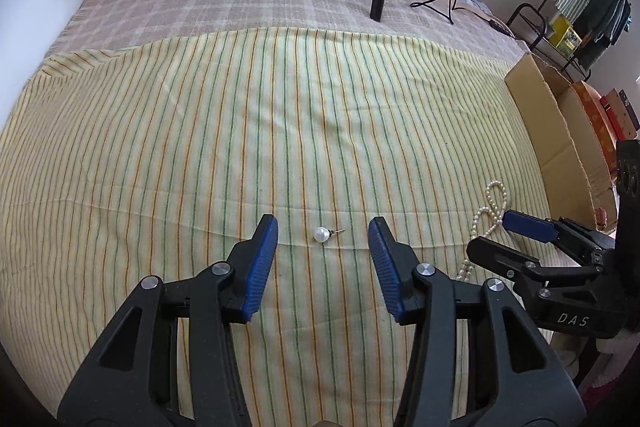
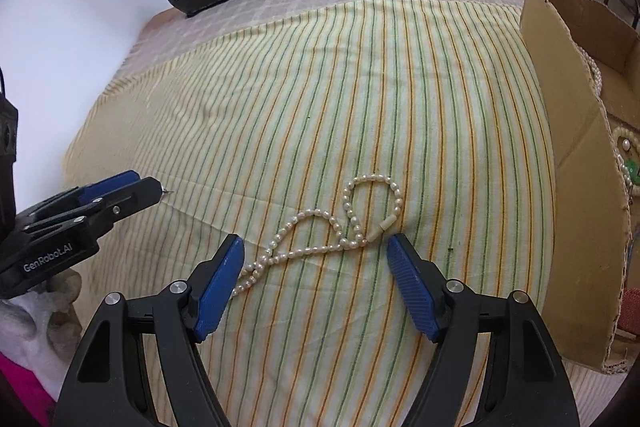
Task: Organize jewelry
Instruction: 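Close the left tool on the pearl earring while the right tool grips the pearl strand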
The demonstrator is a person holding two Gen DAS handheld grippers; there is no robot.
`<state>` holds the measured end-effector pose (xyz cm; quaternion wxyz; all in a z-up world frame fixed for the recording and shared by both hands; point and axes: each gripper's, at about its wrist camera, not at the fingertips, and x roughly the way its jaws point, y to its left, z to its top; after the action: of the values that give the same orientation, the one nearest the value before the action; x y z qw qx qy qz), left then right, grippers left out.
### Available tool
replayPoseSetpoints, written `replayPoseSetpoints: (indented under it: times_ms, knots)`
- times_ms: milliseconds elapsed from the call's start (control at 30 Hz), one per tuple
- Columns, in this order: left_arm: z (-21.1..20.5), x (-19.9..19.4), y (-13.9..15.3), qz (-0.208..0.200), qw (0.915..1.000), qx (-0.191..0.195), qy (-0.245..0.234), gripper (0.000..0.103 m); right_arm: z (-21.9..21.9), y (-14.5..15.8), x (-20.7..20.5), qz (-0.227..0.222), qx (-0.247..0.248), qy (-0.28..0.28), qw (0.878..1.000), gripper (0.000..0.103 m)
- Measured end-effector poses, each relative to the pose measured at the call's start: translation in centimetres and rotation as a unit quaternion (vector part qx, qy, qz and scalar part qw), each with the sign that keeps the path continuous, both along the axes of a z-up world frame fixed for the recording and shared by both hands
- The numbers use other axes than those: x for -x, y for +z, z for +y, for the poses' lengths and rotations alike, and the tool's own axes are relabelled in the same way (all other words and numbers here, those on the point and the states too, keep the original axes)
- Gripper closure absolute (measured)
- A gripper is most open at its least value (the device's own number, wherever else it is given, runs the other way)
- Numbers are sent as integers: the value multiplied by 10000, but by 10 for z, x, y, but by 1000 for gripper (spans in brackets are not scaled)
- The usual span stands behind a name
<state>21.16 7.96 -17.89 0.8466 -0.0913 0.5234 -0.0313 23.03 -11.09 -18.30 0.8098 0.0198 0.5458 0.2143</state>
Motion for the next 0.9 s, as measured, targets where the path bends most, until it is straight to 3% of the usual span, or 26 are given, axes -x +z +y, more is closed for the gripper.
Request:
replayPoseSetpoints:
  times_ms: [200,533,667,900]
  knots:
    - [-2,0,-8,15,9999,-78,-93,59,20,-4,9,-469,643,306,9964,30]
    - [-11,3,-11,-89,9990,-320,-301,59,29,-5,13,-730,912,469,9921,35]
    - [-13,3,-12,-120,9983,-454,-336,70,30,-4,17,-757,888,527,9918,41]
    - [-18,4,-14,-168,9969,-632,-426,88,33,-2,20,-811,847,688,9907,63]
